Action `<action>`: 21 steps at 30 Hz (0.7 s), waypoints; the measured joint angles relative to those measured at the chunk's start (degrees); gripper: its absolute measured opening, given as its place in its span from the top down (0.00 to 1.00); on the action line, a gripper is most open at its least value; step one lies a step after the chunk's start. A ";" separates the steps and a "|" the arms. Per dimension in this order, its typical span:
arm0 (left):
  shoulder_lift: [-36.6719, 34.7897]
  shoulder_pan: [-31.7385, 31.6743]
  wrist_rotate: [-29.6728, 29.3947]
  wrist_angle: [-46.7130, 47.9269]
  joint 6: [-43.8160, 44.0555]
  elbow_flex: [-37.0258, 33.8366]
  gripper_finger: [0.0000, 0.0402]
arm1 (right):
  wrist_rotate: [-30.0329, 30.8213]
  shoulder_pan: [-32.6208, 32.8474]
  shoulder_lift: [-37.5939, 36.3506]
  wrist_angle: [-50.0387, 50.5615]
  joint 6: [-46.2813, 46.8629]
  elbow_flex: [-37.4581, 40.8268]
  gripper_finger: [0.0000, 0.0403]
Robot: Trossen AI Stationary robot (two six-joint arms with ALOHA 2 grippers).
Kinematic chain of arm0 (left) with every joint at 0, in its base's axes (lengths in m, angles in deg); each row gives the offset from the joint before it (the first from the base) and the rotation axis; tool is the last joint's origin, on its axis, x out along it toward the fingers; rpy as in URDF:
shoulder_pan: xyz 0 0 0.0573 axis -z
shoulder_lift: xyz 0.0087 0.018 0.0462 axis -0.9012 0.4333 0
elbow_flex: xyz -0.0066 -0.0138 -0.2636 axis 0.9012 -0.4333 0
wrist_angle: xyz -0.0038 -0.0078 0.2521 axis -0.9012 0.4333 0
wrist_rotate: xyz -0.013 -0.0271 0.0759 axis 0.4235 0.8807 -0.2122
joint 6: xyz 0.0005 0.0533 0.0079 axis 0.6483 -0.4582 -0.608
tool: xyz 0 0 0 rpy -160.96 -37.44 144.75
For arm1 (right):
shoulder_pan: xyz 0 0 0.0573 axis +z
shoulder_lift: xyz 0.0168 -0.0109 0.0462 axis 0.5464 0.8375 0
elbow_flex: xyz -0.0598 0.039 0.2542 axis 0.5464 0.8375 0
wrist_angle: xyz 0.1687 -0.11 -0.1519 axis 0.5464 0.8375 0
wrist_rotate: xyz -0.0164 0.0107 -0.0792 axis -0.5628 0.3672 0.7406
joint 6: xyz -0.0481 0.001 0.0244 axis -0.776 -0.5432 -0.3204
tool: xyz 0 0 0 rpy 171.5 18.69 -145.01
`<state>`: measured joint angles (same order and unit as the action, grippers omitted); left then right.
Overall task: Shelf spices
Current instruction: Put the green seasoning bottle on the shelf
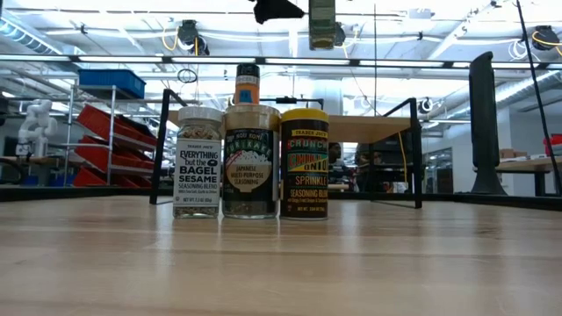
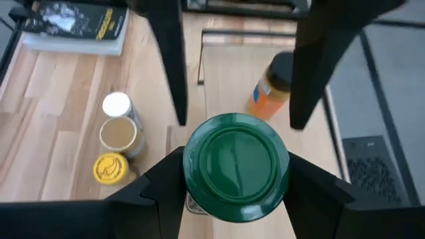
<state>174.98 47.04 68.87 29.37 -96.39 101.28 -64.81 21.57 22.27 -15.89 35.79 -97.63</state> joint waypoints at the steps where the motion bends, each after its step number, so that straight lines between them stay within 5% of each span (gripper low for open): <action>1: 0.44 0.22 -0.01 -0.06 -0.01 0.00 0.17 | 0.04 0.00 0.30 0.66 -0.08 0.00 0.51; 21: 5.74 0.92 0.06 -3.44 0.13 -0.13 0.17 | 0.16 0.00 1.48 2.06 -0.70 0.00 0.51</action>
<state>180.72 47.96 68.93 25.93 -96.27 101.15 -64.65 21.57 23.74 -13.83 35.09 -97.63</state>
